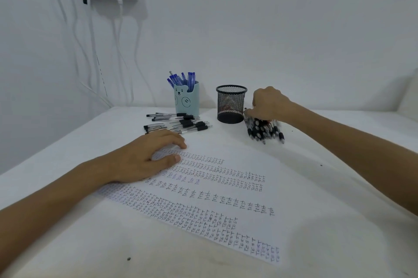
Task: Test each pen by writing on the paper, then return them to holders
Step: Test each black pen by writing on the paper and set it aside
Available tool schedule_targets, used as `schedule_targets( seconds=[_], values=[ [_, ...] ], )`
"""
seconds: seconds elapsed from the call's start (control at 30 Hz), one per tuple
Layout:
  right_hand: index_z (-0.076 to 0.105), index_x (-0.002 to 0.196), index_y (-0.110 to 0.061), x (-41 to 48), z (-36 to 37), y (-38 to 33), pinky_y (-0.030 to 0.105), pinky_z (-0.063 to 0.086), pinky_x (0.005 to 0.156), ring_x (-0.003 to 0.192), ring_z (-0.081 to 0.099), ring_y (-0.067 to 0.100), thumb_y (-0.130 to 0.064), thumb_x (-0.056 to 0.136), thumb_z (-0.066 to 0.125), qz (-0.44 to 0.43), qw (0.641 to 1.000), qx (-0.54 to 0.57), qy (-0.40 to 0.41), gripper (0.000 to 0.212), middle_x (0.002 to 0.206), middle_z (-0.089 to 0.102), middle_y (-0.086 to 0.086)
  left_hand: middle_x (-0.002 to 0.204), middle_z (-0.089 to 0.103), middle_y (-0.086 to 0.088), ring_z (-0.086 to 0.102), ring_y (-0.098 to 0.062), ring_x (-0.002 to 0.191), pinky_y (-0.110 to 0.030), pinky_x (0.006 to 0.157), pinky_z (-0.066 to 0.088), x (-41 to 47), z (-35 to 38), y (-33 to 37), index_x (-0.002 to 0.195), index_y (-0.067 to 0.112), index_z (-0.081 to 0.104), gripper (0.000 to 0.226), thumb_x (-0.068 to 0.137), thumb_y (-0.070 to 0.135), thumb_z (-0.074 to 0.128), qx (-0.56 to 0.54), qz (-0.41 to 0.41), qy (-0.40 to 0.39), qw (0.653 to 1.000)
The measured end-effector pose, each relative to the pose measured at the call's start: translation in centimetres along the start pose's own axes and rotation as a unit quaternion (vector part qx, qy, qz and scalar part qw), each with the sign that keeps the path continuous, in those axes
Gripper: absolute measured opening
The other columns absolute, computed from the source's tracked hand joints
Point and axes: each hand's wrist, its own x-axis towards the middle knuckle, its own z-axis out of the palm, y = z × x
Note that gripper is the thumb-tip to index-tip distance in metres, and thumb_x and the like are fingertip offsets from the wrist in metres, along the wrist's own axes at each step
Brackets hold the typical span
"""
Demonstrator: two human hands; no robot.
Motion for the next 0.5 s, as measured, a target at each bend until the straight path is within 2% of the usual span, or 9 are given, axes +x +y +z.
schedule_targets(
  seconds=[0.07, 0.13, 0.2, 0.23, 0.3, 0.43, 0.5],
  values=[
    [0.036, 0.059, -0.013, -0.1, -0.1, -0.1, 0.027, 0.028, 0.051, 0.063, 0.044, 0.026, -0.036, 0.089, 0.066, -0.002, 1.0, -0.007, 0.003, 0.048, 0.064, 0.038, 0.004, 0.139, 0.057, 0.02, 0.047, 0.006, 0.133, -0.006, 0.109, 0.032, 0.0, 0.0, 0.1, 0.133, 0.033, 0.061, 0.035, 0.103, 0.049, 0.054, -0.002, -0.003, 0.001, 1.0],
    [0.045, 0.066, -0.012, -0.3, -0.2, -0.3, 0.029, 0.036, 0.06, 0.074, 0.048, 0.029, -0.035, 0.091, 0.064, -0.003, 1.0, -0.021, 0.013, 0.039, 0.073, 0.045, 0.005, 0.14, 0.057, 0.021, 0.047, 0.007, 0.133, -0.005, 0.108, 0.031, 0.0, 0.0, 0.2, 0.134, 0.033, 0.061, 0.035, 0.102, 0.047, 0.054, -0.005, -0.006, 0.0, 1.0],
    [0.058, 0.087, -0.007, -0.7, -0.3, -0.7, 0.032, 0.039, 0.069, 0.083, 0.05, 0.03, -0.033, 0.094, 0.062, -0.007, 0.999, -0.04, 0.036, 0.027, 0.091, 0.05, 0.008, 0.14, 0.057, 0.021, 0.046, 0.007, 0.133, -0.004, 0.107, 0.031, 0.0, 0.0, 0.2, 0.134, 0.033, 0.061, 0.037, 0.101, 0.047, 0.054, -0.004, -0.009, -0.001, 1.0],
    [0.061, 0.099, -0.006, -0.9, -0.4, -1.0, 0.032, 0.04, 0.071, 0.087, 0.052, 0.031, -0.032, 0.095, 0.06, -0.012, 0.998, -0.048, 0.048, 0.027, 0.098, 0.051, 0.01, 0.14, 0.057, 0.021, 0.046, 0.007, 0.133, -0.004, 0.107, 0.031, 0.0, 0.0, 0.2, 0.135, 0.033, 0.061, 0.038, 0.101, 0.048, 0.054, -0.004, -0.01, -0.002, 1.0],
    [0.063, 0.109, -0.005, -1.2, -0.4, -2.0, 0.033, 0.041, 0.072, 0.093, 0.057, 0.033, -0.03, 0.096, 0.058, -0.029, 0.995, -0.062, 0.071, 0.029, 0.106, 0.056, 0.013, 0.14, 0.056, 0.021, 0.046, 0.006, 0.134, -0.005, 0.108, 0.031, 0.0, -0.1, 0.2, 0.135, 0.033, 0.06, 0.038, 0.101, 0.048, 0.054, -0.003, -0.01, -0.005, 1.0],
    [0.066, 0.103, -0.006, -1.8, 0.1, -4.2, 0.032, 0.04, 0.071, 0.086, 0.052, 0.032, -0.03, 0.095, 0.055, -0.08, 0.989, -0.06, 0.112, 0.027, 0.098, 0.052, 0.01, 0.14, 0.056, 0.021, 0.047, 0.004, 0.135, -0.01, 0.111, 0.034, 0.0, -0.2, 0.2, 0.135, 0.033, 0.06, 0.037, 0.102, 0.048, 0.054, 0.0, -0.011, -0.011, 1.0],
    [0.068, 0.1, -0.008, -2.0, 0.7, -5.3, 0.032, 0.043, 0.071, 0.092, 0.057, 0.03, -0.03, 0.095, 0.056, -0.135, 0.986, -0.025, 0.099, 0.025, 0.099, 0.062, 0.009, 0.14, 0.056, 0.021, 0.047, 0.003, 0.135, -0.011, 0.111, 0.034, 0.0, -0.2, 0.3, 0.135, 0.032, 0.06, 0.037, 0.102, 0.047, 0.054, 0.001, -0.01, -0.012, 1.0]
  ],
)
